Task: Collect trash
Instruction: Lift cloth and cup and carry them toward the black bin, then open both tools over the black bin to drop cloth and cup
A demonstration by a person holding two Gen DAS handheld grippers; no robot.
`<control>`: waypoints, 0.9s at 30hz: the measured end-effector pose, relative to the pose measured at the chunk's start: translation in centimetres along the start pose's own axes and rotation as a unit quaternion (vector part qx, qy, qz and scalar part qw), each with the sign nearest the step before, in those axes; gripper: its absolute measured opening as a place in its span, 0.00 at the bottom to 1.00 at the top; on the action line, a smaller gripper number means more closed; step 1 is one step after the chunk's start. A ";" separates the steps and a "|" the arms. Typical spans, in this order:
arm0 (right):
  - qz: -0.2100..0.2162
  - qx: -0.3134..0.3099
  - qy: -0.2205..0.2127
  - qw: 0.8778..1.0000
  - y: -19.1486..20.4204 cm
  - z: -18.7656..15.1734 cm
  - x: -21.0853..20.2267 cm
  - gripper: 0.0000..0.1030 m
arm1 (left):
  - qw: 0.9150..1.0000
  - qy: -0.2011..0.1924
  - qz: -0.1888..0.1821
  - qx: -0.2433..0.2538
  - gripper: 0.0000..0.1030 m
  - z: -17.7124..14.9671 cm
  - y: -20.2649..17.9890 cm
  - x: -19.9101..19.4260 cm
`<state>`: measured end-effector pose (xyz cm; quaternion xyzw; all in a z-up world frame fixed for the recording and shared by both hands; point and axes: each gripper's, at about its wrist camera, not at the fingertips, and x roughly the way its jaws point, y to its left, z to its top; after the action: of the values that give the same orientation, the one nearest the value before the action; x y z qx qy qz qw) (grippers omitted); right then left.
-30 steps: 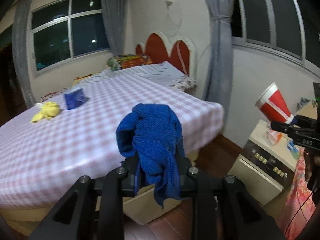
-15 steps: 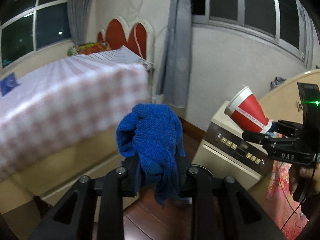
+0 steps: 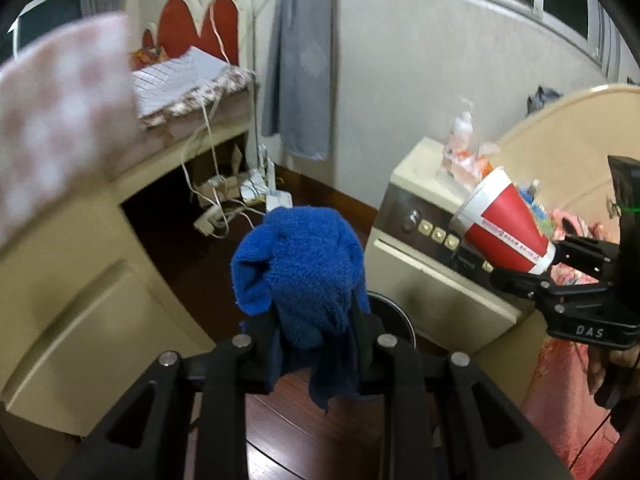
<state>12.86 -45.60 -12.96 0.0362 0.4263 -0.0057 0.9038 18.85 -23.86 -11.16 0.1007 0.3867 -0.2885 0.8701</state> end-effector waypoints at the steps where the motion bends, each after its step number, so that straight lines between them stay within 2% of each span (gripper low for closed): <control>1: -0.001 0.002 0.007 1.000 -0.4 -0.4 0.6 0.54 | 1.000 0.006 -0.002 0.002 0.26 -0.1 -0.2 0.7; 7: 0.002 0.010 0.045 0.999 -1.9 -2.8 4.8 0.54 | 0.999 0.049 -0.010 0.008 0.26 -1.8 -1.2 5.9; 13: 0.008 0.005 0.080 0.997 -1.9 -4.5 9.1 0.54 | 0.995 0.095 -0.013 0.016 0.26 -3.5 -1.6 9.6; 18: 0.014 -0.010 0.117 0.993 -1.6 -6.0 12.9 0.54 | 0.992 0.124 -0.029 0.018 0.26 -4.5 -1.6 12.5; 27: 0.018 -0.015 0.178 0.984 -2.3 -9.0 19.0 0.55 | 0.980 0.194 -0.053 0.006 0.26 -7.0 -2.1 17.8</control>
<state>17.87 -46.83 -33.44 0.0308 0.5797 0.0231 0.8139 22.82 -30.34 -28.86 0.1396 0.5508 -0.3115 0.7616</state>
